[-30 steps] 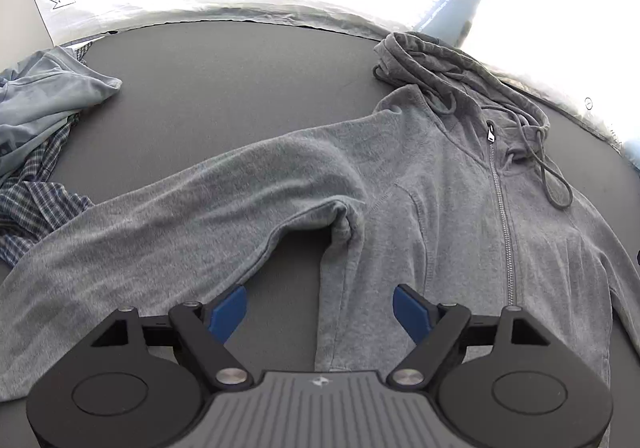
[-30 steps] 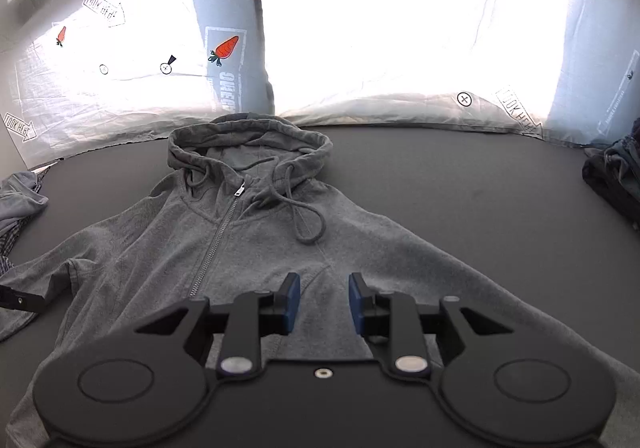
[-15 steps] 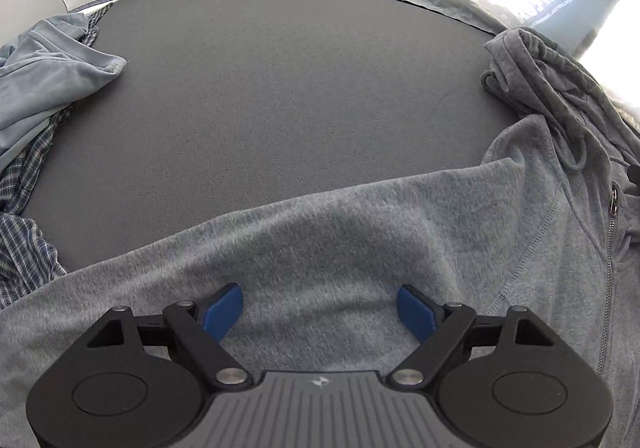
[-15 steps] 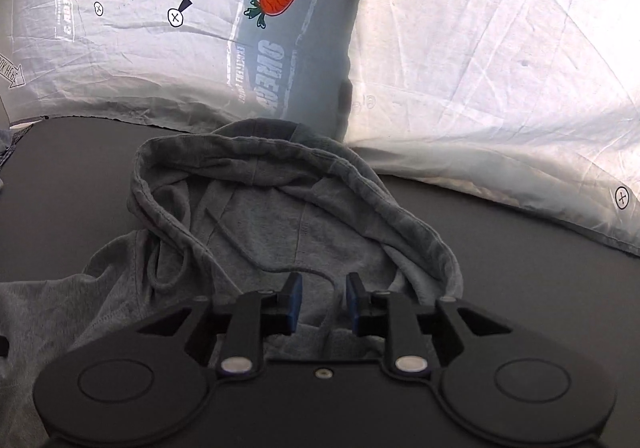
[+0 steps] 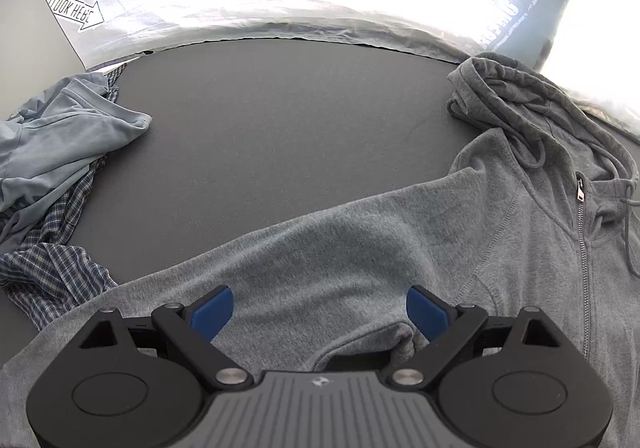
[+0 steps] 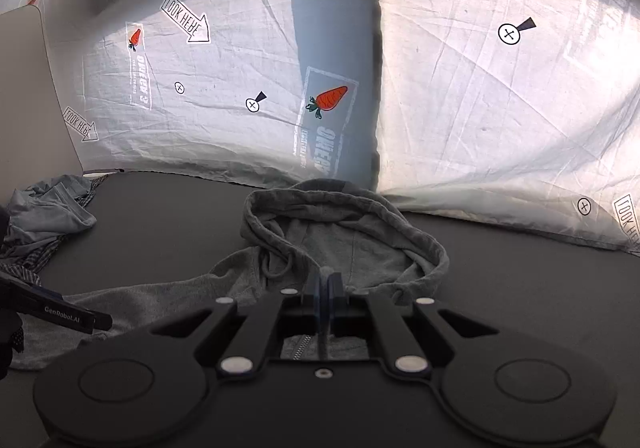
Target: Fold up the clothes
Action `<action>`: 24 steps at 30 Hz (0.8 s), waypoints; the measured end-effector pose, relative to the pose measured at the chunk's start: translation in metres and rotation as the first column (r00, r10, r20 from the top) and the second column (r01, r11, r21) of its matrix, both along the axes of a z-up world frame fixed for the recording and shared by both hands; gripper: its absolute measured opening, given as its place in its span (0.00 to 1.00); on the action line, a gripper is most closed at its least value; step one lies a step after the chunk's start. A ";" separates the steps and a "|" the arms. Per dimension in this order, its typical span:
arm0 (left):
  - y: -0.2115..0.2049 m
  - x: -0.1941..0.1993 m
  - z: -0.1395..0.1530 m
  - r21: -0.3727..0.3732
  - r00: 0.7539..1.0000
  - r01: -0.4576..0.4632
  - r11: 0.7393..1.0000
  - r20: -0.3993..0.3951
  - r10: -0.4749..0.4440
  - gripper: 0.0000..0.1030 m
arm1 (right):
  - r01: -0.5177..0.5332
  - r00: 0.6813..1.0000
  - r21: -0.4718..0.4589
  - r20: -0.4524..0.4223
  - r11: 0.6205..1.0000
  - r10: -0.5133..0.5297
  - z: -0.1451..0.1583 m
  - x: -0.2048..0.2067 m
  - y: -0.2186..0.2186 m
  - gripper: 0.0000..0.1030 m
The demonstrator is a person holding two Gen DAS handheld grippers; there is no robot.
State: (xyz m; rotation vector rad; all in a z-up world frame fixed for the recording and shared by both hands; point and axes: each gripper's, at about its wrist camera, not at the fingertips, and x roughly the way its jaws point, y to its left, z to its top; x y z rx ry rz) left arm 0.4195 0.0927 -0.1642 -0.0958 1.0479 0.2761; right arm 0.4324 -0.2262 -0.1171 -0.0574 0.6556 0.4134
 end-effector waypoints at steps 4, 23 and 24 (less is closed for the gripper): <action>-0.002 -0.037 0.009 -0.034 1.000 -0.003 0.999 0.006 0.003 0.91 | 0.055 0.991 -0.021 -0.121 0.998 -0.057 -0.025 -0.043 -0.010 0.05; 0.100 -0.199 -0.009 -0.143 0.969 -0.248 0.958 -0.035 0.246 0.91 | 0.229 0.927 -0.062 -0.290 0.971 -0.237 -0.072 -0.152 0.021 0.58; 0.112 -0.203 -0.010 -0.154 0.962 -0.273 0.950 -0.036 0.271 0.91 | 0.235 0.925 -0.076 -0.289 0.969 -0.247 -0.075 -0.155 0.026 0.67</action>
